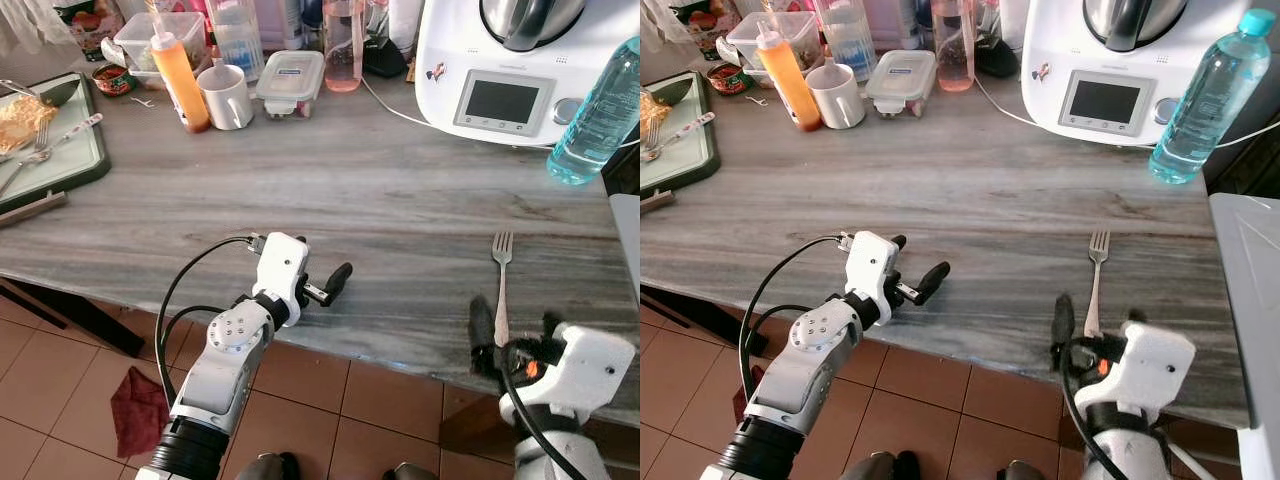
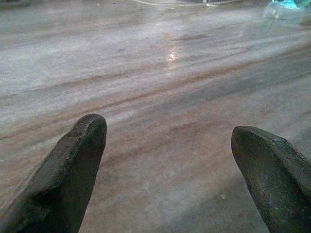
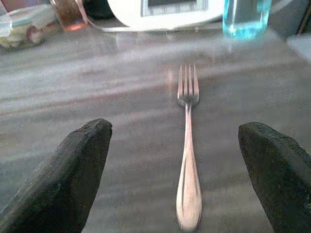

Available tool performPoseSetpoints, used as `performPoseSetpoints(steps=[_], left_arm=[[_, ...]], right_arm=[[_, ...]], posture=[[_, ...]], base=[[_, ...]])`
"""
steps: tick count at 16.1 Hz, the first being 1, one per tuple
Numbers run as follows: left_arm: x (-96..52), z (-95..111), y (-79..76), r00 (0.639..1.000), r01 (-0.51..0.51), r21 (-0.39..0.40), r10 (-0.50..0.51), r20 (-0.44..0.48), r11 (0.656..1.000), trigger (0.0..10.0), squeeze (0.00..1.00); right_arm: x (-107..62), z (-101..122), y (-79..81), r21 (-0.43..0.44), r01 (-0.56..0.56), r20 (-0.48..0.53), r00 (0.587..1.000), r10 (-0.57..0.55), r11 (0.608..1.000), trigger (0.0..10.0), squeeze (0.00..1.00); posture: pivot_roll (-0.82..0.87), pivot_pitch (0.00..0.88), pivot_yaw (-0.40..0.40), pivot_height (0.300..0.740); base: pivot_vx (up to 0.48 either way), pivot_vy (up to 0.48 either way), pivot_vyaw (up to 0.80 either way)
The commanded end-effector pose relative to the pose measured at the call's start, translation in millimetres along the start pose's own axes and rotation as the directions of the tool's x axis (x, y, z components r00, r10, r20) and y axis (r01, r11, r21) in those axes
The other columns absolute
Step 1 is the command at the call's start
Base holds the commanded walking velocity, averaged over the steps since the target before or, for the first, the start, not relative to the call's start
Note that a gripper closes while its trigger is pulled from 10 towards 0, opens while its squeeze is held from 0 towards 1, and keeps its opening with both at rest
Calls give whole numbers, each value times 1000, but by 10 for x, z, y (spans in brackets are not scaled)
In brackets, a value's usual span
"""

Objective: Setting the table

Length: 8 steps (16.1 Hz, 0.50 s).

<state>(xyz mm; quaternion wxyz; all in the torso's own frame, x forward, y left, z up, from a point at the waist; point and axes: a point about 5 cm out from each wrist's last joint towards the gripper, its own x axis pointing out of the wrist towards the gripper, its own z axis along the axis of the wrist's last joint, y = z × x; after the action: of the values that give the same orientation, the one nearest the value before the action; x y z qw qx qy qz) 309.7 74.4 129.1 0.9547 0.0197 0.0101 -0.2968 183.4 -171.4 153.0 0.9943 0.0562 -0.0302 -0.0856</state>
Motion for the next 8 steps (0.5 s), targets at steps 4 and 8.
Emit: performPoseSetpoints(steps=[4,8], left_arm=[[-31,104,64,996,-68,-12,68,62,998,10000,0],[-58,121,83,991,-102,-13,103,86,995,10000,0]], right_arm=[[66,144,112,-112,-49,114,992,62,992,10000,1000],[141,233,104,-224,-14,193,980,58,975,10000,702]], posture=[[-35,156,37,714],[-15,124,23,714]], base=[[0,0,0],[0,0,0]])
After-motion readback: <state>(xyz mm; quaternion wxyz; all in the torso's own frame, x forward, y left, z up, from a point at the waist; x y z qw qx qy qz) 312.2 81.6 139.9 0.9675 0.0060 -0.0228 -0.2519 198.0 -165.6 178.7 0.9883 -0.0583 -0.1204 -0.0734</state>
